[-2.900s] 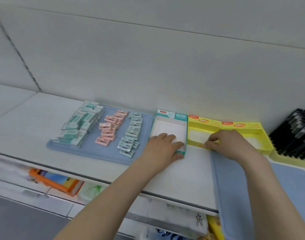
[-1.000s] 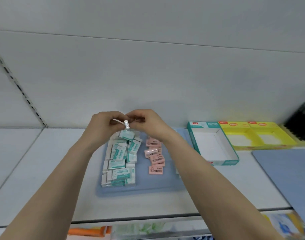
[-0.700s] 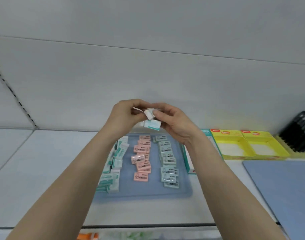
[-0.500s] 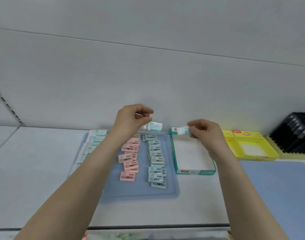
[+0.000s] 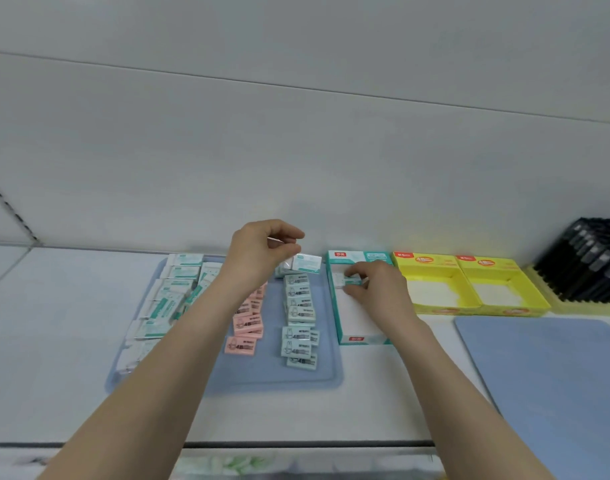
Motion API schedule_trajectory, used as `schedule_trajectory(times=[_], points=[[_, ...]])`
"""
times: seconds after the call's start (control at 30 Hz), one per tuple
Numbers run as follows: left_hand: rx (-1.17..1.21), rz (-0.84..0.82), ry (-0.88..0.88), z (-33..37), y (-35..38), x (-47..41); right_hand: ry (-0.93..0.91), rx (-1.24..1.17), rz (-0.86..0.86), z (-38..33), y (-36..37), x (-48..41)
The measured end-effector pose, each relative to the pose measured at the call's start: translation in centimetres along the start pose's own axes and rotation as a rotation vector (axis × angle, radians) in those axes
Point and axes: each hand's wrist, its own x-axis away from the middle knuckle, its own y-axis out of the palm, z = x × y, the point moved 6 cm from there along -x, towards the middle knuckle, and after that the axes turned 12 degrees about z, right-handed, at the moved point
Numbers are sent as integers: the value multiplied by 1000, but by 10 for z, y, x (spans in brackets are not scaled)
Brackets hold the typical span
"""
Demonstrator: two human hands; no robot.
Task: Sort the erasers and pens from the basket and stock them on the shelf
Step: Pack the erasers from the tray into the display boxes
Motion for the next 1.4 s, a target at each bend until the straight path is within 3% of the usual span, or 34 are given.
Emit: schedule_trajectory(times=[0.1,0.17,0.2,0.27,0.33,0.43,0.5,0.57,0.8,0.93,1.03,1.1,1.23,1.33,1.4], points=[[7,2,-7,1,7,4,-17,59,55,-3,-10,2],[16,-6,1,3,15,8,-33,-23,164,-12,-26,5],[26,-11,9,4,21,9,-5,-190,166,-16,-32,7],[47,-36,20,8,34,14,159,-625,-19,-23,-32,13],[32,-68,46,12,45,18,231,-800,-112,-19,-33,14],[-240,-155,178,11,55,28,201,-523,50,10,-46,6],[-535,-271,302,6,62,38,186,-336,30,22,-44,7],[-677,-338,367,1,69,46,159,-272,-26,19,-35,9],[-669,-326,314,-8,67,47,-14,-33,-72,1,-13,9],[-641,-312,395,-1,57,52,-59,30,-46,-4,-10,9],[-614,-204,458,3,27,53,-119,36,38,-22,-27,9],[-577,-26,457,-1,-13,53,-154,-93,81,-46,-37,12],[-659,295,237,-38,-104,62,-258,-309,-45,-118,-21,26],[-758,296,47,-71,-138,68,-291,-277,-95,-168,7,33],[-783,258,14,-81,-141,69,-312,-146,-94,-192,24,36]])
